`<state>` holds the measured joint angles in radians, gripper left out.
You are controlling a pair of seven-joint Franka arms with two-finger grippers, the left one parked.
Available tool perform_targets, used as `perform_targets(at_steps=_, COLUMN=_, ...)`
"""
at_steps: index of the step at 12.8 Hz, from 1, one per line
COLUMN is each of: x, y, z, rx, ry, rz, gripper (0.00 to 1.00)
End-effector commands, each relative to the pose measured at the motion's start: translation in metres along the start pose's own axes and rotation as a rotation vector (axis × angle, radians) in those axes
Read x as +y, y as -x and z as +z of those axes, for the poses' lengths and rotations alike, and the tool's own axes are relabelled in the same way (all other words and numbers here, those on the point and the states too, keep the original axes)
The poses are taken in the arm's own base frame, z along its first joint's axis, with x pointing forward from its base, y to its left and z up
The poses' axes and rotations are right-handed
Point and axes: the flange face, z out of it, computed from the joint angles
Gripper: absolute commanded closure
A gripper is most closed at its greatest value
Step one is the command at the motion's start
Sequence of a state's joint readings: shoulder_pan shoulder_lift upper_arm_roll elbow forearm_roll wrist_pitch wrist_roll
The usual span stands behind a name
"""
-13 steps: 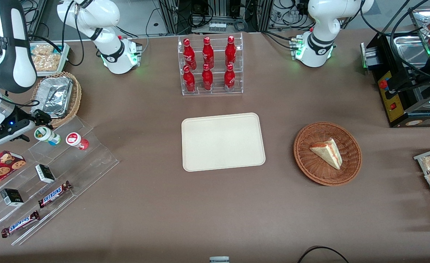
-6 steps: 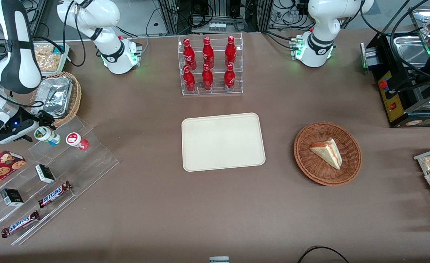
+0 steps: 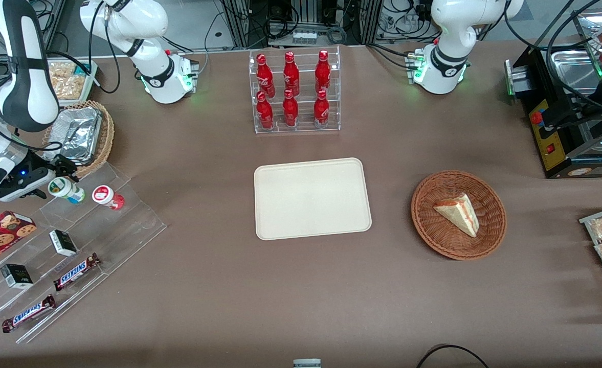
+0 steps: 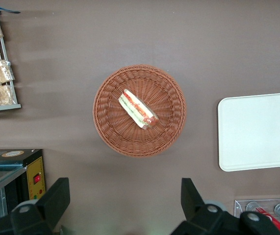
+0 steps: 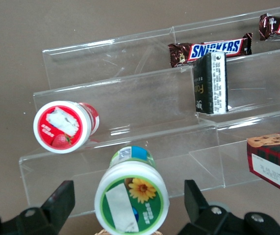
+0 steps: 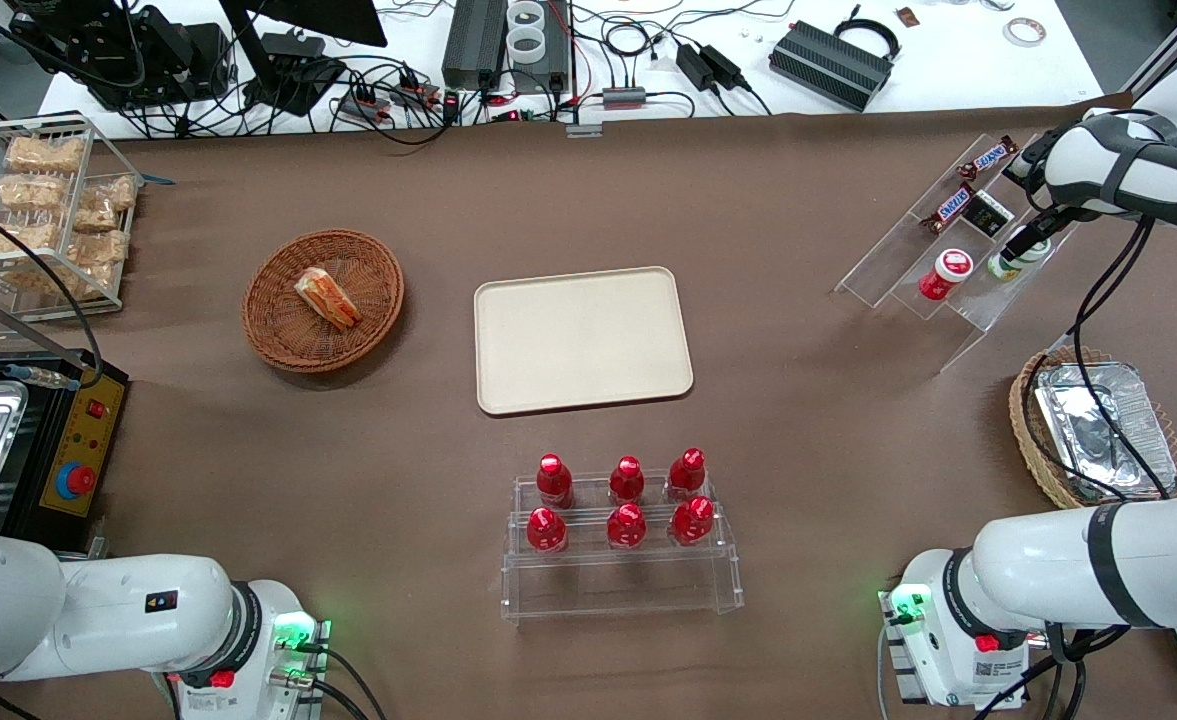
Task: Place green gum on tray
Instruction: 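Close the right gripper on the green gum tub's lid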
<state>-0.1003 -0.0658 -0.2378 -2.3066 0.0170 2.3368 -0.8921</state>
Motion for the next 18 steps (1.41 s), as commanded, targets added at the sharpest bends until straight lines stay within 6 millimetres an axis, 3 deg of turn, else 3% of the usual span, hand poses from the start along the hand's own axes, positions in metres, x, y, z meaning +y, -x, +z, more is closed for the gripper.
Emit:
perform_targets(at_steps=1, x=0.004, y=0.006, z=0.001, rx=0.016, ry=0.008, rz=-0.004, gripper=0.01)
perform_targets(at_steps=4, x=0.004, y=0.006, z=0.002, rx=0.015, ry=0.007, rz=-0.004, gripper=0.02)
perform_targets(at_steps=5, x=0.004, y=0.006, z=0.002, rx=0.015, ry=0.007, rz=-0.006, gripper=0.21)
perform_targets(at_steps=6, x=0.003, y=0.006, z=0.002, rx=0.012, ry=0.004, rz=-0.001, gripper=0.70)
perform_targets(at_steps=7, x=0.003, y=0.006, z=0.002, rx=0.012, ry=0.002, rz=0.009, gripper=1.00)
perform_targets(at_steps=11, x=0.004, y=-0.005, z=-0.013, rx=0.011, ry=-0.006, rz=0.000, gripper=1.00)
perform_targets(at_steps=14, x=0.001, y=-0.040, z=-0.073, rx=-0.043, ry=-0.077, rz=-0.016, gripper=1.00)
perform_targets(at_steps=16, x=-0.021, y=-0.074, z=-0.114, rx=-0.068, ry=-0.104, rz=-0.008, gripper=1.00)
perform_targets(at_steps=18, x=-0.065, y=-0.113, z=-0.139, rx=-0.096, ry=-0.122, rz=0.003, gripper=1.00)
